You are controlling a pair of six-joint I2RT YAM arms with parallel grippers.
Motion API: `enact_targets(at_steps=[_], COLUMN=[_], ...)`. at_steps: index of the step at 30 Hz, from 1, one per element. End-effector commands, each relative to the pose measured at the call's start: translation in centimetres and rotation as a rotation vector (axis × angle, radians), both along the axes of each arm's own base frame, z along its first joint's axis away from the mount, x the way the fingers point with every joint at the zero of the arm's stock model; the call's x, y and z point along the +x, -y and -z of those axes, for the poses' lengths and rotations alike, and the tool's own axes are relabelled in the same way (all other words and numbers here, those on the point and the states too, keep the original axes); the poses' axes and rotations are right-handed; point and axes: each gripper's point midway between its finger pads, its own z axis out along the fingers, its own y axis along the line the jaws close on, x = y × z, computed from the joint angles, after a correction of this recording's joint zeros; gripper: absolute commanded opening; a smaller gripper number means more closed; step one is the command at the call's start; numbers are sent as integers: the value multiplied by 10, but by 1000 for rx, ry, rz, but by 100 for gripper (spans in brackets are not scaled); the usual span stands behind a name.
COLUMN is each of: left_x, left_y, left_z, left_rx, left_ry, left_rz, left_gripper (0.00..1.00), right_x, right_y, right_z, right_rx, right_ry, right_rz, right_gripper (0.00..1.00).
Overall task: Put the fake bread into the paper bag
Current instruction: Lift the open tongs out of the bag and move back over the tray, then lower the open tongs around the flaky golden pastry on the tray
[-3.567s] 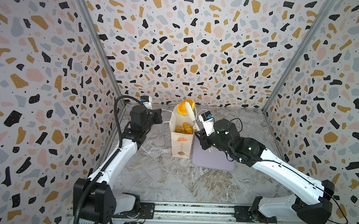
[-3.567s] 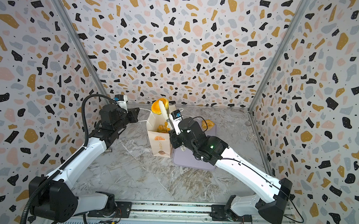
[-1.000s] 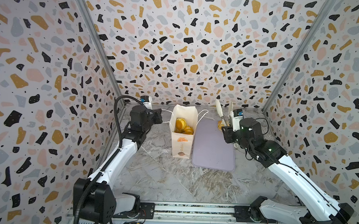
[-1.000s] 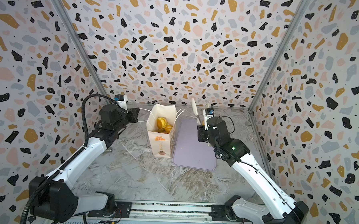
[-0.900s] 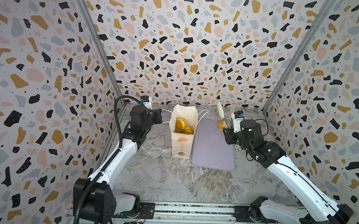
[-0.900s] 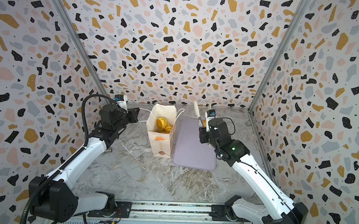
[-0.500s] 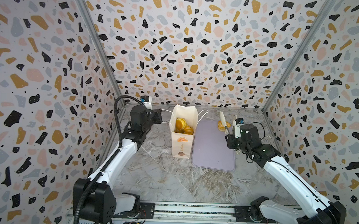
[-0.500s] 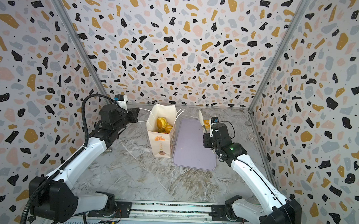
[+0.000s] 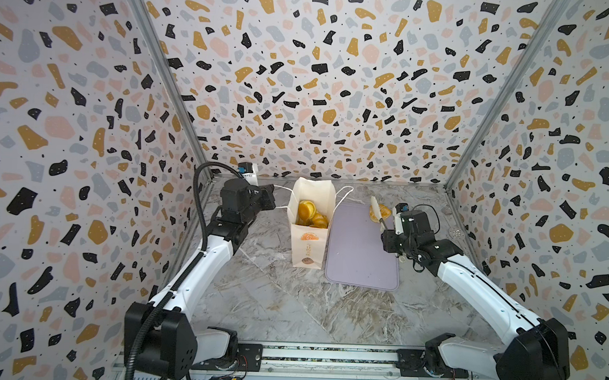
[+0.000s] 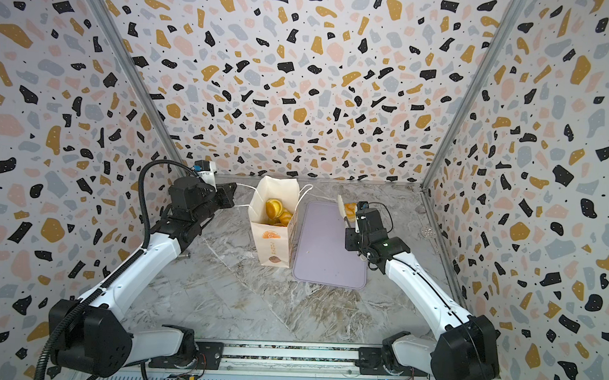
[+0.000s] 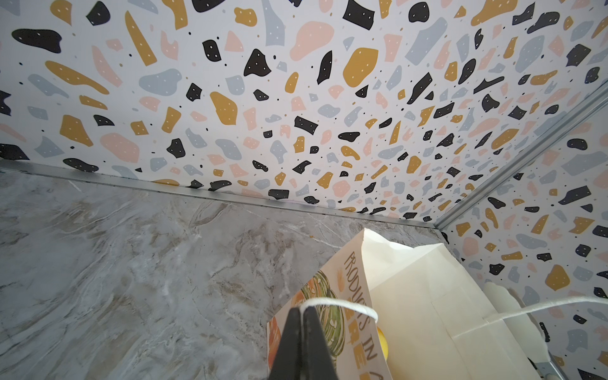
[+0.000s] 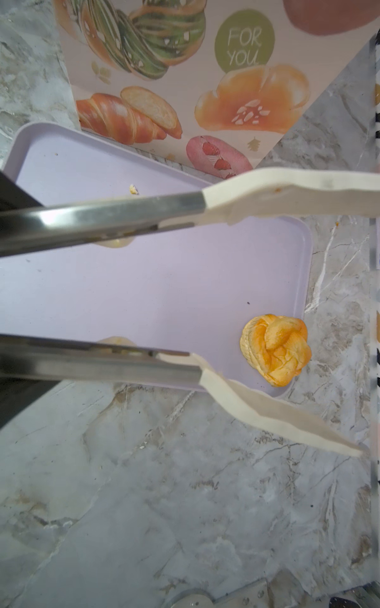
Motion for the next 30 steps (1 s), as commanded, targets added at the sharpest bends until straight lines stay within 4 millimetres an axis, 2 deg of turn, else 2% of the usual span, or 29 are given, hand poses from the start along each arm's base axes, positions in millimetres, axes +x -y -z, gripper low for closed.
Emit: enact_targets(at_steps=[1,11,22,30], left_x=[-4,-5,-5,-5], left_y=[6,5,5,5], left_z=[-16,-19,-18,-19], left_rx=[-11,-9,-9,-9], left_ry=[42,50,49,50], left_rz=[27,23,23,23], left_gripper=[0,0,0,0], right_x=[13,34,57,74], right_y=[4,9,24,19], right_z=[-4,24,64,77], right_rx=[-16,-69,-134,-151], right_ry=[42,-26,-130,-161], right_rz=[10,24,32,10], right_gripper=[55,55,56,56])
